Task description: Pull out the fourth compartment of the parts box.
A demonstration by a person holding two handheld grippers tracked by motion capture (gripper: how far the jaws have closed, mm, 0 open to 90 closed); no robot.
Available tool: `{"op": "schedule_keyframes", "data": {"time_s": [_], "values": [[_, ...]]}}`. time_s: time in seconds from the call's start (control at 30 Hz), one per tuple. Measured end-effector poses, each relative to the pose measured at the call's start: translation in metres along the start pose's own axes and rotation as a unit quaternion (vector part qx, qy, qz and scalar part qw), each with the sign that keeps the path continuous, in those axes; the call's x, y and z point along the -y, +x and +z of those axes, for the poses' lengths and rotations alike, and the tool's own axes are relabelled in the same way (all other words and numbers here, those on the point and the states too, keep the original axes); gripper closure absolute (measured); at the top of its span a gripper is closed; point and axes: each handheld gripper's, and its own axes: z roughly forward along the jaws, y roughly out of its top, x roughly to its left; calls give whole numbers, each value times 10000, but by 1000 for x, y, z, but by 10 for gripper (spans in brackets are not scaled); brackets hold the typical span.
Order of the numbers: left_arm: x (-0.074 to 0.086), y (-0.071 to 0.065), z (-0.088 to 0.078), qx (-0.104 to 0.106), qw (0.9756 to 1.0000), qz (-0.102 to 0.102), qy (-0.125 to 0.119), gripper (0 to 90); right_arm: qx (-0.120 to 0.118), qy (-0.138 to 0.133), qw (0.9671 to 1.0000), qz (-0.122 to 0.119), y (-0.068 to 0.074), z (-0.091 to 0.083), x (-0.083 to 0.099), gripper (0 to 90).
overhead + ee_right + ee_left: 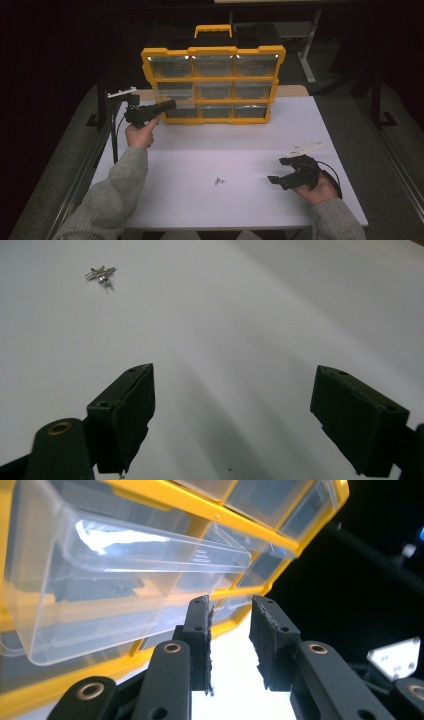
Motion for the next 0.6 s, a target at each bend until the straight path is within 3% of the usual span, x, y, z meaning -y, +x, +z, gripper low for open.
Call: {"op": "schedule_keyframes", "data": {"time_s": [0.13,0.3,0.4,0.47,0.6], "values": [[-11,-8,-4,-1,9988,420,243,658,4,24,10000,-77,1,1,-1,170],[-28,-19,-7,-62,9935,1006,530,620,19,57,9998,-196,1,0,-2,170],[-39,-25,-8,-56,9888,1330,670,608,55,86,9997,-209,1,-1,-2,170],[-48,-27,-8,-49,9845,1571,782,596,68,73,9998,-178,1,-2,-1,170],[-64,-29,-5,-85,9737,2015,1061,580,89,98,9998,-175,0,-4,0,173]]}}
